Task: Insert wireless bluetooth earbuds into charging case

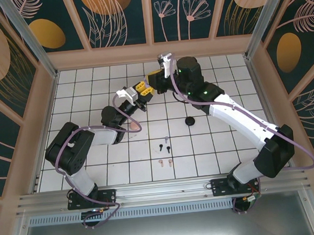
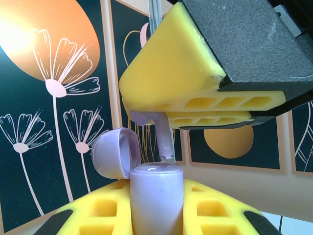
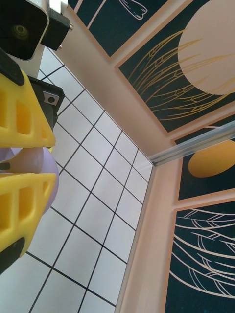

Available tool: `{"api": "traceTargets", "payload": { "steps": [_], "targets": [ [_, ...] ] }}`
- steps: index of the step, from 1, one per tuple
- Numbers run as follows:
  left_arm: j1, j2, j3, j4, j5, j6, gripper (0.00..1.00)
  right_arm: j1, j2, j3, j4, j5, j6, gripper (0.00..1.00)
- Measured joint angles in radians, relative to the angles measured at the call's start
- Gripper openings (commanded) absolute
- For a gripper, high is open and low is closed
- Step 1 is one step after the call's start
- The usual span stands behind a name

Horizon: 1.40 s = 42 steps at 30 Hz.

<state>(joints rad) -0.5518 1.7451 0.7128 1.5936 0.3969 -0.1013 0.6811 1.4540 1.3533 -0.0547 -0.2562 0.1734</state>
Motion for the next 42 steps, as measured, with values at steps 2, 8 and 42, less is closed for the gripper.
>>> {"api": "traceTargets", "payload": {
  "steps": [2, 8, 42],
  "targets": [
    [0.0, -0.002, 0.0, -0.001, 0.001, 0.0, 0.0, 0.0, 0.0, -0.006, 0.001, 0.0, 0.001, 0.15],
    [0.0, -0.017, 0.0, -0.008, -0.001, 0.0, 0.0, 0.0, 0.0, -0.024, 0.024, -0.008, 0.016, 0.14],
    [0.0, -0.021, -0.001, -0.006, -0.012, -0.01, 0.0, 0.027, -0.022, 0.061, -0.091, 0.084, 0.014, 0.77]
  ]
}}
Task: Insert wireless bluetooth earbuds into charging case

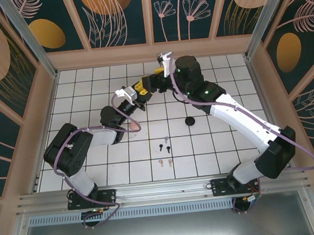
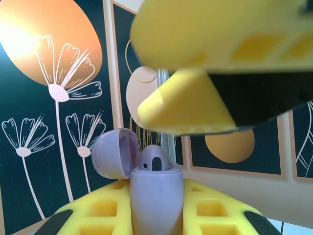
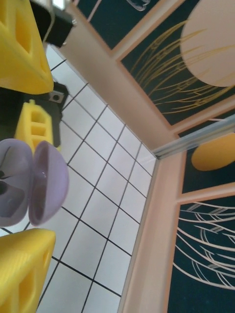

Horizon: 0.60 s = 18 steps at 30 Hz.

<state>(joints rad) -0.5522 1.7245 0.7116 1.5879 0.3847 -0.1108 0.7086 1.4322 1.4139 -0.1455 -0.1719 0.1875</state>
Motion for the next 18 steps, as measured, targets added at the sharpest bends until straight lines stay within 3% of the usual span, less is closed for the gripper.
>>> {"api": "traceTargets", "payload": {
  "steps": [10, 18],
  "targets": [
    [0.0, -0.033, -0.073, 0.002, -0.023, -0.009, 0.0, -0.04, -0.148, 0.003, -0.099, 0.096, 0.157, 0.78],
    [0.0, -0.133, -0.138, 0.005, -0.033, 0.0, 0.0, -0.055, -0.157, -0.174, -0.24, 0.151, 0.326, 0.75]
  ]
}}
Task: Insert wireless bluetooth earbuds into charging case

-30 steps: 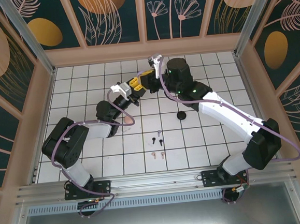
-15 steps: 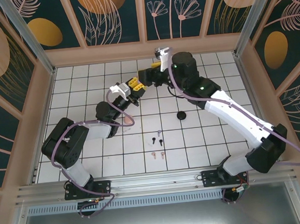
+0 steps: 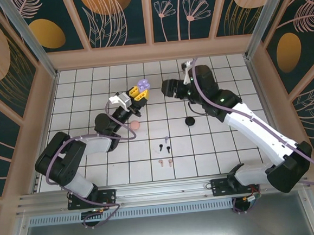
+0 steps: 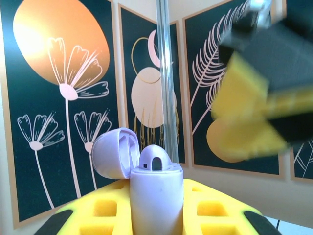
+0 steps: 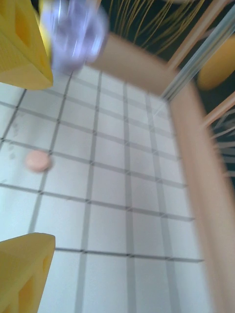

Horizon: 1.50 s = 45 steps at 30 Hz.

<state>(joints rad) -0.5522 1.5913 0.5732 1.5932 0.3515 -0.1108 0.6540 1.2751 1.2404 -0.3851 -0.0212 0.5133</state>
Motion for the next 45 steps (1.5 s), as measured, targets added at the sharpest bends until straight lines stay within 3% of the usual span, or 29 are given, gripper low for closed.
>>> {"api": "traceTargets", "payload": {
  "steps": [6, 10, 21, 33, 45],
  "targets": [
    [-0.002, -0.054, -0.034, 0.001, -0.019, 0.014, 0.0, 0.006, 0.069, -0.138, -0.077, 0.003, 0.122, 0.7],
    [-0.002, -0.072, -0.062, 0.002, -0.031, 0.018, 0.0, 0.06, 0.128, -0.19, -0.096, 0.015, 0.177, 0.66],
    [-0.003, -0.101, -0.11, 0.001, -0.068, 0.031, 0.0, 0.182, 0.383, -0.192, -0.122, 0.051, 0.308, 0.53],
    [-0.003, -0.118, -0.116, 0.002, -0.069, 0.032, 0.0, 0.216, 0.479, -0.148, -0.146, 0.07, 0.357, 0.42],
    [-0.003, -0.118, -0.119, 0.002, -0.068, 0.032, 0.0, 0.231, 0.544, -0.114, -0.155, 0.078, 0.358, 0.38]
  ]
}}
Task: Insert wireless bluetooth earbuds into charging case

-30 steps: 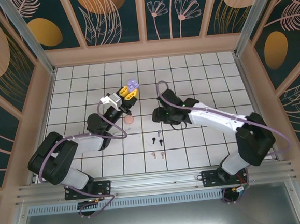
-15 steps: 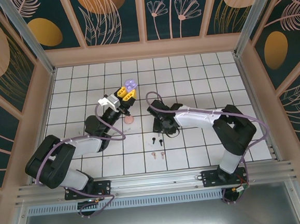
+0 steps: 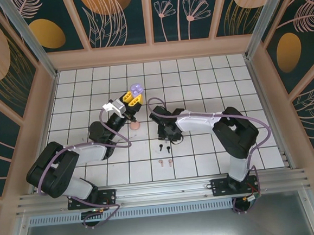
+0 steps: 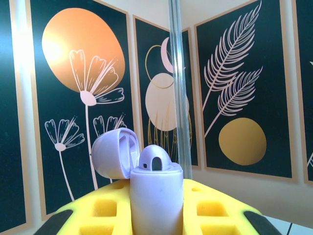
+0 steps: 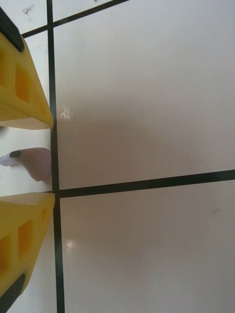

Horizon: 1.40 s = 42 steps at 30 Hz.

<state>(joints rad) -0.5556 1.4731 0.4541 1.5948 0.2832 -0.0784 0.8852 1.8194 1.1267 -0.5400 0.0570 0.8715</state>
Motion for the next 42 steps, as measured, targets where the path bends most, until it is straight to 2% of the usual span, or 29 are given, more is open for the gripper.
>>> {"api": "traceTargets", "payload": {
  "steps": [21, 42],
  "targets": [
    [0.0, 0.0, 0.0, 0.0, 0.001, 0.0, 0.0, 0.008, 0.043, 0.043, -0.038, 0.021, 0.0, 0.32],
    [0.0, 0.0, 0.0, 0.0, 0.023, -0.001, 0.0, 0.008, 0.037, 0.036, -0.04, 0.033, -0.01, 0.2]
  ]
}}
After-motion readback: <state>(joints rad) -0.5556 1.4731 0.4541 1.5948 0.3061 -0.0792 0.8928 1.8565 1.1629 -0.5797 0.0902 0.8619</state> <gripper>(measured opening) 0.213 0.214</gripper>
